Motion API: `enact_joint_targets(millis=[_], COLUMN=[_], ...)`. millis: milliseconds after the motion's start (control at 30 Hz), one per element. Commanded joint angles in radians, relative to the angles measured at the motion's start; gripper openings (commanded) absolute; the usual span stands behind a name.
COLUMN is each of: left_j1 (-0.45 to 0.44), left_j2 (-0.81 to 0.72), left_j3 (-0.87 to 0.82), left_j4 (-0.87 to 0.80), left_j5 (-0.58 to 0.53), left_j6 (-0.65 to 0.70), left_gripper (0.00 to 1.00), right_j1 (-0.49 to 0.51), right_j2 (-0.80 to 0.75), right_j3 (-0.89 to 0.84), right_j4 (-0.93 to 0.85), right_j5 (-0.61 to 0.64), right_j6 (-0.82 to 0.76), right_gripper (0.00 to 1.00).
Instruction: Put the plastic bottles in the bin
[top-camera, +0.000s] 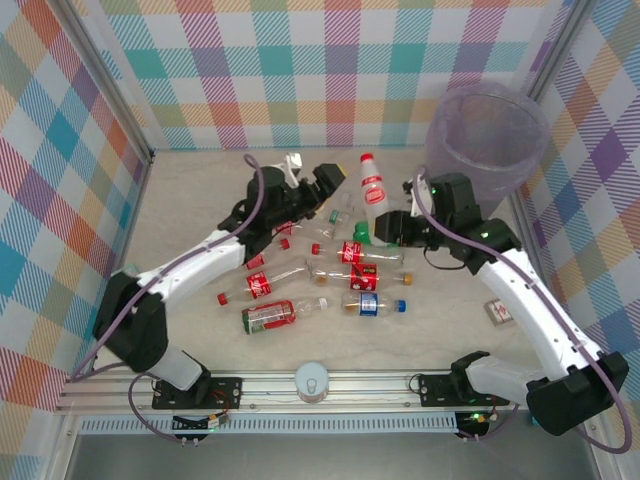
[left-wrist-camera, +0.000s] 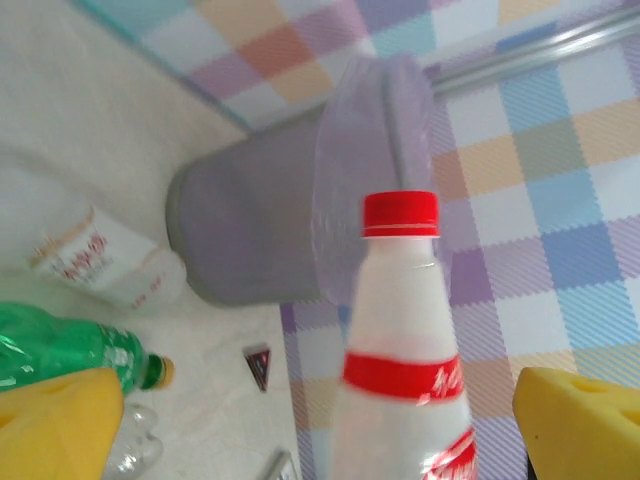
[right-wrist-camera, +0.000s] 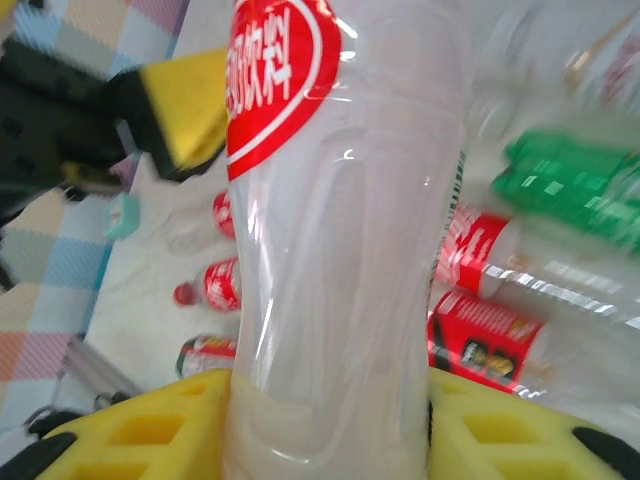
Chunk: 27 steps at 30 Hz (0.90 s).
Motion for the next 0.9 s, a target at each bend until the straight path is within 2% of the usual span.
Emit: enact_joint_targets(millis=[0,200,333,433,533,667,867], left_j1=[0.012,0.012,0.012,0.014,0.018,0.019,0.03], left_j2=[-0.143,-0.329,-0.489,-0.58,-0.606,-0.613,-0.666], left_j3=[-0.04,-0.174,-0.304,-0.365,-0.361,-0.347,-0.389], left_j4=[-0.181,-0.45,-0.519,-0.617,-0.69,-0.741,-0.808], left_j5=[-0.112,-0.27,-0.38,-0.445,-0.49,-0.521,-0.586], left_j6=[0.137,0.213,0.182,0.161,0.177,0.195,0.169], left_gripper=[1.0,1.0,0.97,0.95,0.95,0.95,0.95], right_j1=[-0.044,-0.225,-0.359,-0.45,-0.502,-0.532,-0.535], right_j2=[0.035,0.164,0.292,0.392,0.478,0.58,0.66], right_j3=[0.154,0.409,0.544,0.616,0.67,0.742,0.749], right_j4=[-0.135,-0.162,-0.109,-0.059,-0.014,-0.022,-0.025], right_j5=[0.239,0.473,0.561,0.541,0.513,0.466,0.42], right_j6=[-0.167,-0.305,-0.38,-0.393,-0.4,-0.406,-0.4], right_gripper=[0.43,0.42,0.43,0.42,0.42,0.43,0.44])
